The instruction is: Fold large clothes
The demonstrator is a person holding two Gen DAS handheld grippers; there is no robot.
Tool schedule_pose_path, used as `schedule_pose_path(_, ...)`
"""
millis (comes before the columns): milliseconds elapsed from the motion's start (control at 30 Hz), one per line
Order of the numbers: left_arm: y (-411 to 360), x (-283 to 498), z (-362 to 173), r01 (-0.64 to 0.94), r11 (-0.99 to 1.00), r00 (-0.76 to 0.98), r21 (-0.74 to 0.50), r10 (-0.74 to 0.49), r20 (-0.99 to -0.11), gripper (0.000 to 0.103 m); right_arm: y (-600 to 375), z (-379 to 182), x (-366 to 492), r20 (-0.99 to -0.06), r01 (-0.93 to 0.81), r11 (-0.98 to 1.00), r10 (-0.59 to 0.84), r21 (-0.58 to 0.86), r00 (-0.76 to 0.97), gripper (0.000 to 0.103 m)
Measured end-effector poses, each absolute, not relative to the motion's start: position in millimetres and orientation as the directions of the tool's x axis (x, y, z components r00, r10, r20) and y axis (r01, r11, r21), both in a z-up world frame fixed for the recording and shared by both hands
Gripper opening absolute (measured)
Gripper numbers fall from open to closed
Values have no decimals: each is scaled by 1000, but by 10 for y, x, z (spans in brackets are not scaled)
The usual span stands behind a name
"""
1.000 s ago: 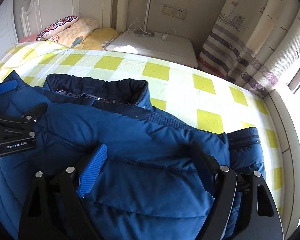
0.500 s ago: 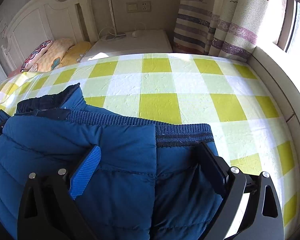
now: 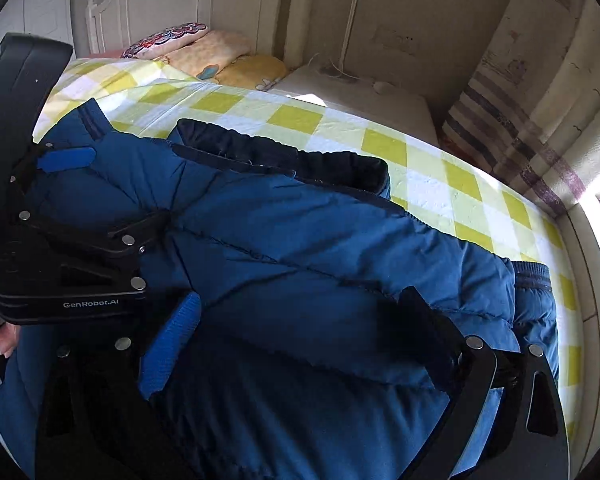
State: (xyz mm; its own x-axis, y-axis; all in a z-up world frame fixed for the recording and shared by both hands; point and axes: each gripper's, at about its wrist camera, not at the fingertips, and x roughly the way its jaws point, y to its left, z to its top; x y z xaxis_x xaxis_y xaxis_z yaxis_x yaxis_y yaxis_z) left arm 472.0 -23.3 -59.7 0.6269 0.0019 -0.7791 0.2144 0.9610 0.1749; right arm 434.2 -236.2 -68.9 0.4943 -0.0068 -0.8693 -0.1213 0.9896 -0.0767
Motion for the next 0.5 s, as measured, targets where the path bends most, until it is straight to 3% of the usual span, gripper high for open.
schedule_pose_path(133,-91,4762,-595,216,968,607,130,-29,-794,101,-2498,-650,4302,-872,-82,995,-3,-49,490,94)
schedule_pose_path(267,318,4549,-360,131,975,675,179,44,-737,101,-2924,-481,4049,-846,9,997,-64,-70,529,95)
schedule_pose_path(367,718,4504,-424,80,974,652,212,109,-750,101,-3435,-504,3896,-841,135,986,-154,-98,519,97)
schedule_pose_path(500,1017,4553,-562,74,996,606,56,0,-796,101,-3944,-707,3775,-852,244,962,-26,121,523,99)
